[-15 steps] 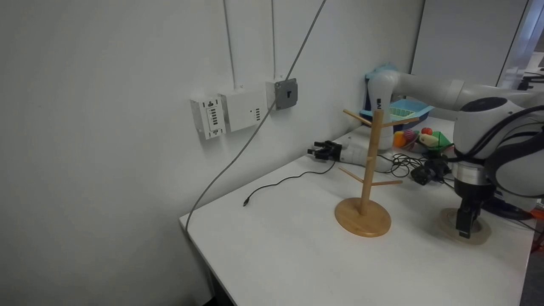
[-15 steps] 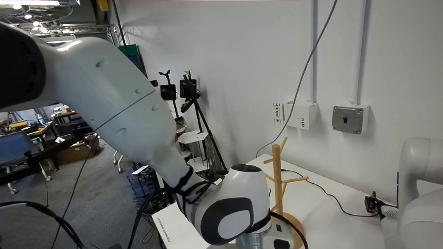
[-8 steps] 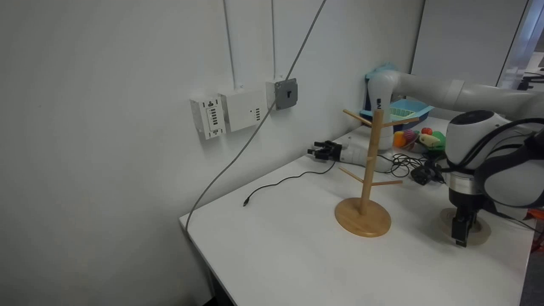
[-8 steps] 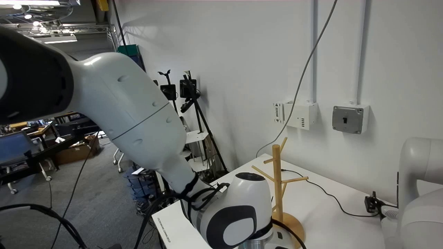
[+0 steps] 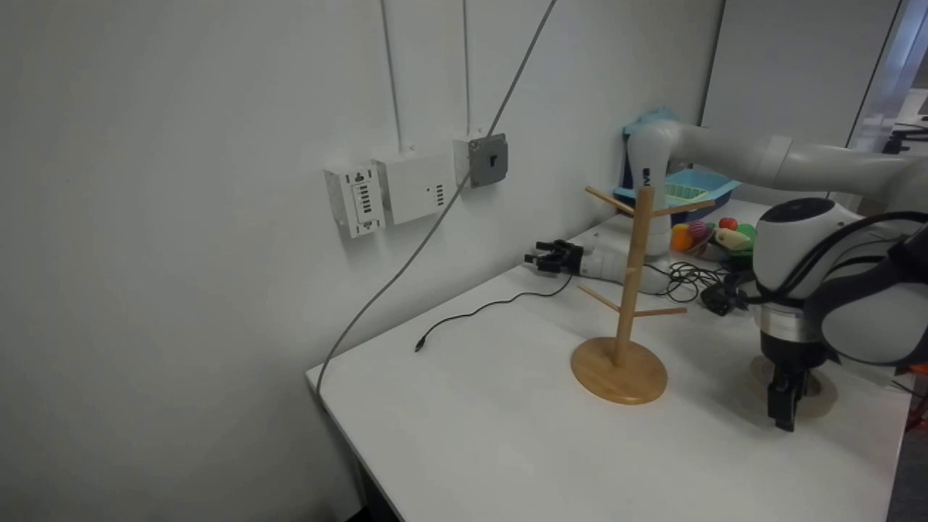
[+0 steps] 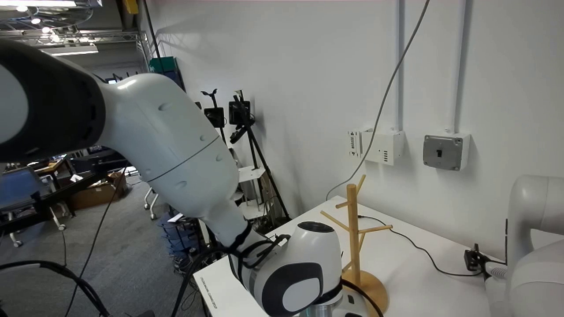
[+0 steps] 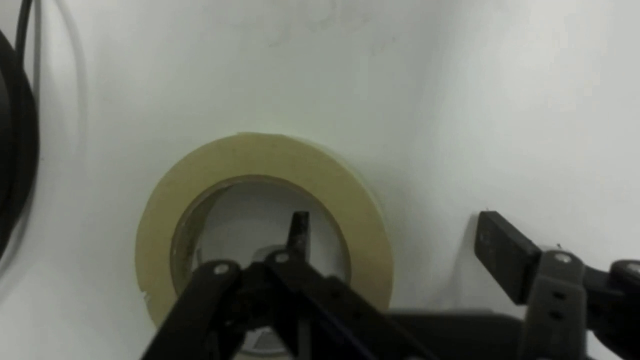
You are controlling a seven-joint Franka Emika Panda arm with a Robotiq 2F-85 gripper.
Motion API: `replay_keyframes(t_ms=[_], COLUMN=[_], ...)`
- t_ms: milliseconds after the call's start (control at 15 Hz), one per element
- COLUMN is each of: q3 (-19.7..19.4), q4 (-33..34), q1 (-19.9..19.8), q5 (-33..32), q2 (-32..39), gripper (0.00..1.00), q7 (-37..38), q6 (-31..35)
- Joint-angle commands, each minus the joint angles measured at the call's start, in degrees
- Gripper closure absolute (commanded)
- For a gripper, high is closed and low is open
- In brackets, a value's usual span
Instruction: Put the tape on the top position of the wooden holder
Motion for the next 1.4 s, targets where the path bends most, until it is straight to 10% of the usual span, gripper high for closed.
replay_keyframes(t_ms=[0, 400, 1333], q3=[0.9, 0.8, -0.2], q4=[1.1, 1.1, -2.2], q1=[-0.4, 0.3, 5.6], q5=[1.4, 0.8, -6.8], q2=[0.6, -0.1, -15.4], gripper=[0.44, 0.94, 0.94], q7=[-1.7, -1.1, 0.3], q6=[-0.4, -0.6, -14.7])
